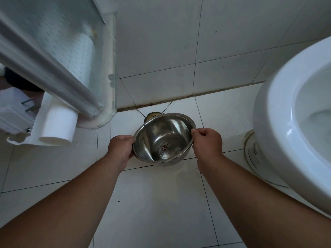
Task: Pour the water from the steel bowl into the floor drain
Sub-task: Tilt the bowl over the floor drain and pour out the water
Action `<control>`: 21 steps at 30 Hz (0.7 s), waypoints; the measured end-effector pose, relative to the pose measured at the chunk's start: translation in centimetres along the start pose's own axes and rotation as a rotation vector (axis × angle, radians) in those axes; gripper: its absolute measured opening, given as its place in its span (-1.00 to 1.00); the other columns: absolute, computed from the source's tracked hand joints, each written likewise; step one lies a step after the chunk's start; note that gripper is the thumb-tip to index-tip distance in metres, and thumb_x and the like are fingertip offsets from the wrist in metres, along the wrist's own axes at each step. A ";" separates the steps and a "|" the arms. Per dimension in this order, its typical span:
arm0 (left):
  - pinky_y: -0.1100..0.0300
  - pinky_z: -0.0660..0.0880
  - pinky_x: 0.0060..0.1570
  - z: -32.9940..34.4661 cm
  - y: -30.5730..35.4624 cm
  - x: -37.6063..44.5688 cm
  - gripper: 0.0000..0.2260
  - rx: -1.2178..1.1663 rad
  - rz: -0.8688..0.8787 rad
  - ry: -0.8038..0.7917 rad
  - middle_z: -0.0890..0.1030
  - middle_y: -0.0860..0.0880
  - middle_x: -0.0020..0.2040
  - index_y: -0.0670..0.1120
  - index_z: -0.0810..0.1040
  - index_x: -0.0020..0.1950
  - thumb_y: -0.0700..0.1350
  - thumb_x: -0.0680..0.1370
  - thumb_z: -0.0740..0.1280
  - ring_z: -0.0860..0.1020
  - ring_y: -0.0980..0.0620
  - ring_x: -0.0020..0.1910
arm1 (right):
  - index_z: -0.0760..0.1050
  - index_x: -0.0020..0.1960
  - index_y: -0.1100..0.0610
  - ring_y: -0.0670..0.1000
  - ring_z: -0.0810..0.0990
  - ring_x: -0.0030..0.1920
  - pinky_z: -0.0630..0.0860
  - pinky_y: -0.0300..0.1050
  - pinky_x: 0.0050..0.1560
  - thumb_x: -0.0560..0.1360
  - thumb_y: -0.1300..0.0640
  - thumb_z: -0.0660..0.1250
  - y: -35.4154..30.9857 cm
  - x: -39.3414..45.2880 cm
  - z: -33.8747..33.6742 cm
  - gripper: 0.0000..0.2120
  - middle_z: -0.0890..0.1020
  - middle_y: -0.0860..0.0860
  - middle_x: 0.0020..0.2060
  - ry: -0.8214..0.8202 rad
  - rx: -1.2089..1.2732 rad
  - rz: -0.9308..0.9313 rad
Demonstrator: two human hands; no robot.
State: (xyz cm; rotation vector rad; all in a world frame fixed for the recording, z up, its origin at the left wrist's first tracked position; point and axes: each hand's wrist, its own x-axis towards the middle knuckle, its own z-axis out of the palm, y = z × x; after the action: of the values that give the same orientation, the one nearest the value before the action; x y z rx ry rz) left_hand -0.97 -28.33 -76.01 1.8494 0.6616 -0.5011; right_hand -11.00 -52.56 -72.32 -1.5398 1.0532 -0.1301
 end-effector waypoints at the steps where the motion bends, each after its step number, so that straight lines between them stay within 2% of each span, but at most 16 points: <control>1: -0.04 0.66 -0.04 0.0 0.0 0.1 -0.80 0.002 0.002 0.003 0.78 -0.32 0.02 -0.18 0.79 -0.05 -0.33 0.59 0.37 0.68 -0.21 -0.10 | 0.64 -0.18 0.26 0.04 0.53 -0.35 0.56 -0.04 -0.19 0.62 0.16 0.39 -0.1 0.0 0.0 -0.76 0.61 0.08 -0.37 -0.002 0.000 0.000; 5: -0.06 0.65 -0.02 0.0 -0.2 0.3 -0.74 -0.010 0.005 0.008 0.78 -0.30 -0.04 -0.12 0.79 -0.22 -0.33 0.57 0.37 0.67 -0.21 -0.12 | 0.64 -0.18 0.29 0.04 0.52 -0.36 0.53 -0.05 -0.21 0.62 0.17 0.38 -0.2 -0.2 -0.1 -0.75 0.60 0.09 -0.37 -0.009 0.012 0.008; 9: -0.04 0.65 -0.02 0.0 -0.3 0.4 -0.80 -0.030 -0.003 0.006 0.77 -0.26 -0.06 -0.17 0.78 -0.10 -0.33 0.59 0.37 0.68 -0.21 -0.10 | 0.61 -0.15 0.38 0.07 0.47 -0.33 0.49 -0.03 -0.20 0.61 0.17 0.37 -0.2 -0.3 0.0 -0.72 0.54 0.13 -0.36 -0.016 0.032 0.007; 14: 0.08 0.61 -0.17 -0.1 -0.4 0.5 -0.82 -0.058 -0.017 -0.010 0.72 -0.26 -0.11 -0.25 0.77 -0.09 -0.34 0.58 0.36 0.64 -0.18 -0.15 | 0.63 -0.17 0.32 0.06 0.48 -0.33 0.48 -0.03 -0.21 0.61 0.15 0.38 -0.4 -0.3 0.0 -0.73 0.55 0.10 -0.37 -0.025 0.039 0.014; 18: 0.11 0.58 -0.22 -0.3 -0.6 0.8 -0.83 -0.075 -0.026 -0.012 0.68 -0.25 -0.12 -0.38 0.72 0.03 -0.33 0.56 0.37 0.60 -0.17 -0.13 | 0.63 -0.22 0.27 0.03 0.48 -0.37 0.47 -0.07 -0.23 0.61 0.13 0.38 -0.3 -0.2 0.1 -0.71 0.55 0.06 -0.42 -0.020 0.024 0.002; 21: 0.14 0.61 -0.30 -0.5 -0.6 0.8 -0.85 -0.080 -0.033 -0.023 0.70 -0.23 -0.16 -0.33 0.75 0.01 -0.32 0.56 0.39 0.63 -0.17 -0.17 | 0.64 -0.27 0.18 0.01 0.52 -0.38 0.50 -0.08 -0.24 0.61 0.12 0.39 -0.2 -0.2 0.2 -0.70 0.59 0.01 -0.43 -0.018 0.016 -0.001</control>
State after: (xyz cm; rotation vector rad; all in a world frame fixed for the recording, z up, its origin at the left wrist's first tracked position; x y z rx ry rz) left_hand -0.77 -27.57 -76.73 1.7573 0.6883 -0.5100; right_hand -10.90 -52.33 -72.12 -1.5243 1.0346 -0.1250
